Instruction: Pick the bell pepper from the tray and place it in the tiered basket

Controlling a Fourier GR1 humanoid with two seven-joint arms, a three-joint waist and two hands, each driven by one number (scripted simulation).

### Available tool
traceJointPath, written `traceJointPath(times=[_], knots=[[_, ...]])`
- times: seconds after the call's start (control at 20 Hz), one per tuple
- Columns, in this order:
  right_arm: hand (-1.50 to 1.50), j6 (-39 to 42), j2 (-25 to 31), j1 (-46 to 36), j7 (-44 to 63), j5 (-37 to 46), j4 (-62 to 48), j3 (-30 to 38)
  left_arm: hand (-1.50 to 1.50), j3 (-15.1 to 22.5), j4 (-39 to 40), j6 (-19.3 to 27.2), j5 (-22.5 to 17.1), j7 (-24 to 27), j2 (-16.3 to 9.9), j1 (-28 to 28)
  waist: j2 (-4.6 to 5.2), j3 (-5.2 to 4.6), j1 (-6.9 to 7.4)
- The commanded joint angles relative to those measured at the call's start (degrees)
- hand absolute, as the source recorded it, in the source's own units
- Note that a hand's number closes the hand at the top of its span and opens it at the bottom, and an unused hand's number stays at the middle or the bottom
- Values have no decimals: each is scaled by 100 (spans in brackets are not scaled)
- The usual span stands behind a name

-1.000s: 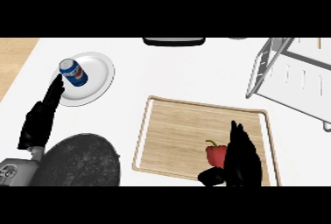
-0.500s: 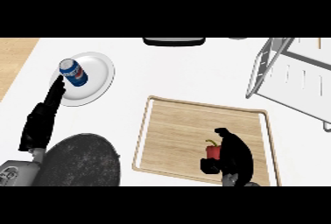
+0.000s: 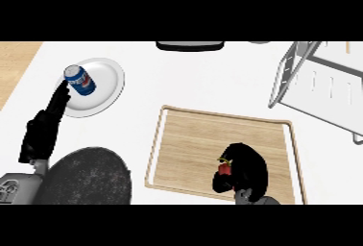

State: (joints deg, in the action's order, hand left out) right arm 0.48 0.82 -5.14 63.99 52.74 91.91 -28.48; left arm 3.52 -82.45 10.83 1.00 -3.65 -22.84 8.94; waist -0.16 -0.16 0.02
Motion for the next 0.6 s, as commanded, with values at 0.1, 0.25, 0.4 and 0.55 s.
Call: traceJointPath(times=[0.1, 0.25, 0.4, 0.55], knots=[[150, -728, -78, 258, 726, 162, 424, -152, 0, 35, -220, -14, 141, 7, 96, -251, 2, 16, 0], [150, -628, -78, -1200, 1101, -273, -254, -103, 0, -196, 137, -227, 42, 313, 34, -69, 26, 14, 55], [150, -545, -79, -2682, 260, -777, -1919, 574, 0, 178, -109, -28, 278, 58, 281, -83, 81, 19, 268], [150, -1141, -80, -3440, -471, -649, -2793, 1106, 0, 77, 259, -9, 264, 283, 360, 156, 112, 16, 243]])
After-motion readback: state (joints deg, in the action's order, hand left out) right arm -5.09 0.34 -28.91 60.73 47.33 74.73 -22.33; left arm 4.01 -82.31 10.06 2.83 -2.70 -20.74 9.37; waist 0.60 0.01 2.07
